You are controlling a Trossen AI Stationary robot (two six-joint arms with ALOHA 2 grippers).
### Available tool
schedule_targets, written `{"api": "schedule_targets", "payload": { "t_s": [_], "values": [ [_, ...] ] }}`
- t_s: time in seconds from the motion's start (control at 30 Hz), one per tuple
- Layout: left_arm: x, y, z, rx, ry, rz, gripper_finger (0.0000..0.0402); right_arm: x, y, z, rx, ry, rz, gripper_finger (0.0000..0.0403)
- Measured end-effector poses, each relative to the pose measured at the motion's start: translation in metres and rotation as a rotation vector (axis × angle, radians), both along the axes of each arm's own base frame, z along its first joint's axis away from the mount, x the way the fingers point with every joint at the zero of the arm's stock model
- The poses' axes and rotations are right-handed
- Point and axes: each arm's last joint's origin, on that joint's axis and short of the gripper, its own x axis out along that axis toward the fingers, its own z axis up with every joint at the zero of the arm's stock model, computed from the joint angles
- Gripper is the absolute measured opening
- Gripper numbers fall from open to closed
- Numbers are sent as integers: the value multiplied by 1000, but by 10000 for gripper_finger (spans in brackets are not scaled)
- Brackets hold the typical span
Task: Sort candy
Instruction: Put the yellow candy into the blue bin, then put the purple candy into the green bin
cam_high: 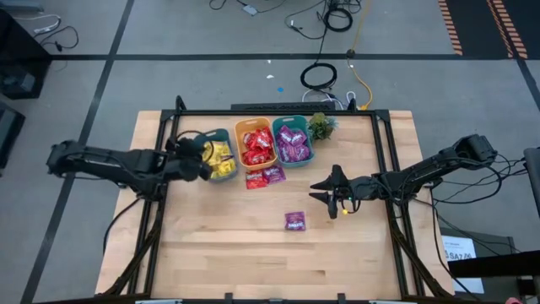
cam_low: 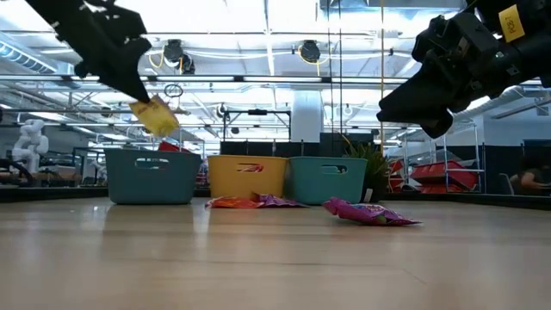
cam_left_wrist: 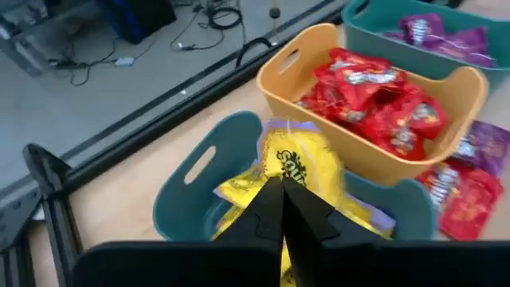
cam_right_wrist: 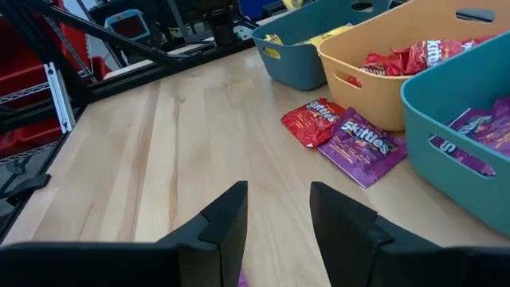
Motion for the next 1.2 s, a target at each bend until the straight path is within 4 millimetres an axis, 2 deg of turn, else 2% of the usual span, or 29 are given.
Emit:
{"api": "schedule_targets", "payload": {
  "t_s": [0.23,0.43,1.0,1.2],
  "values": [
    [2,16,-15,4,13,102,67,0,0,0,-12,0,4,128],
    [4,25,-19,0,33,159,108,0,0,0,-14,0,5,128],
    [5,25,-20,-83,29,119,114,0,0,1,-14,-9,2,128],
    [6,24,-21,-105,39,92,114,3,-4,8,-13,-84,-23,135]
  ]
}}
